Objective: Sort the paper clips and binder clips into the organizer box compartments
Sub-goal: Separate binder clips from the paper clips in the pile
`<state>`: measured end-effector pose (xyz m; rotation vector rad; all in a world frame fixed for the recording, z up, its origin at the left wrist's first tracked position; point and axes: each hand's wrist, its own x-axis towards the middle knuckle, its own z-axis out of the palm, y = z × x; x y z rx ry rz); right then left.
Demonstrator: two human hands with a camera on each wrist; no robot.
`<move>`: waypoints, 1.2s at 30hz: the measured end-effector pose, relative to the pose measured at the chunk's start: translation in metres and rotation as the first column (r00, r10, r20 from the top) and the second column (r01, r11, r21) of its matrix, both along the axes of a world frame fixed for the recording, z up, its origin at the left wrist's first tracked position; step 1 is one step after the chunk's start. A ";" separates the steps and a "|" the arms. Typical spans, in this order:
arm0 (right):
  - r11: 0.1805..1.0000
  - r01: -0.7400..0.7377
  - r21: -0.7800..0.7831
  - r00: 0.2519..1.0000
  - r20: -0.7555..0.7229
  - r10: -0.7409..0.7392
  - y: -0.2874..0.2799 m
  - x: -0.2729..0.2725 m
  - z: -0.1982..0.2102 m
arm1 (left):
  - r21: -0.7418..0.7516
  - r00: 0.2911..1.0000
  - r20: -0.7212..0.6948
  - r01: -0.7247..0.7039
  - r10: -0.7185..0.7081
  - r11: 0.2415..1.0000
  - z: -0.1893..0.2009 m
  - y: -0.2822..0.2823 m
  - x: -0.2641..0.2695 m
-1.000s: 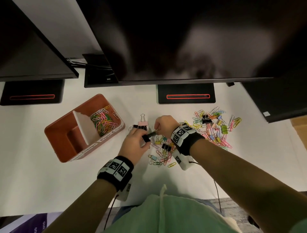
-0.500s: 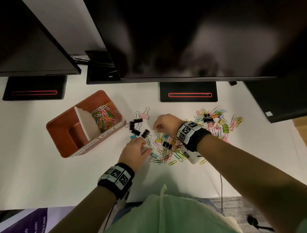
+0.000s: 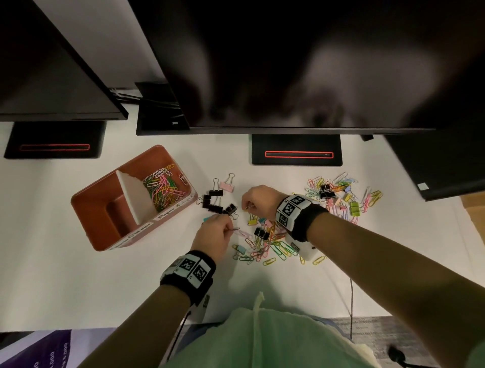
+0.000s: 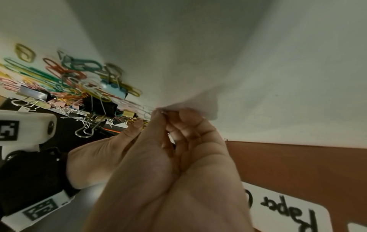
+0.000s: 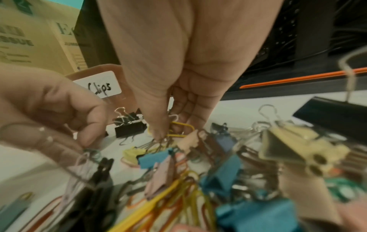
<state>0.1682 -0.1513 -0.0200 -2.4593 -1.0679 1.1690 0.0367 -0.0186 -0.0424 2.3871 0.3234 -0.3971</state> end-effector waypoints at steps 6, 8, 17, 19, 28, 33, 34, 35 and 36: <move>0.984 0.146 0.104 0.984 0.084 -0.155 -0.021 0.015 0.007 | -0.072 0.973 0.037 0.232 -0.230 0.970 0.005 -0.003 0.002; 0.979 0.152 0.137 0.980 0.105 -0.167 -0.027 0.016 0.009 | -0.060 0.963 0.017 0.270 -0.269 0.961 0.003 -0.007 0.006; 0.999 -0.014 0.039 1.000 -0.016 0.014 -0.040 -0.008 0.010 | -0.031 0.962 0.020 0.272 -0.272 0.962 -0.003 -0.016 0.010; 1.000 -0.016 -0.004 1.000 0.026 0.016 -0.043 -0.008 0.005 | -0.020 0.962 0.005 0.275 -0.275 0.961 -0.002 -0.016 0.009; 0.990 0.138 0.043 0.979 0.148 -0.143 -0.053 0.003 0.000 | -0.082 0.983 0.018 0.186 -0.185 0.979 0.007 -0.020 0.019; 0.993 0.117 0.031 0.990 0.075 -0.119 -0.032 -0.006 0.000 | 0.030 0.980 0.026 0.196 -0.197 0.980 0.006 -0.026 0.029; 0.995 0.095 0.022 0.993 0.072 -0.097 -0.028 -0.008 -0.002 | 0.031 0.983 0.030 0.181 -0.182 0.983 0.006 -0.026 0.030; 0.997 0.078 0.012 0.994 0.073 -0.079 -0.024 -0.010 -0.003 | 0.023 0.985 0.036 0.167 -0.168 0.986 0.005 -0.025 0.031; 0.997 0.072 0.003 0.995 0.070 -0.072 -0.022 -0.011 -0.004 | 0.011 0.987 0.043 0.156 -0.157 0.988 0.005 -0.024 0.031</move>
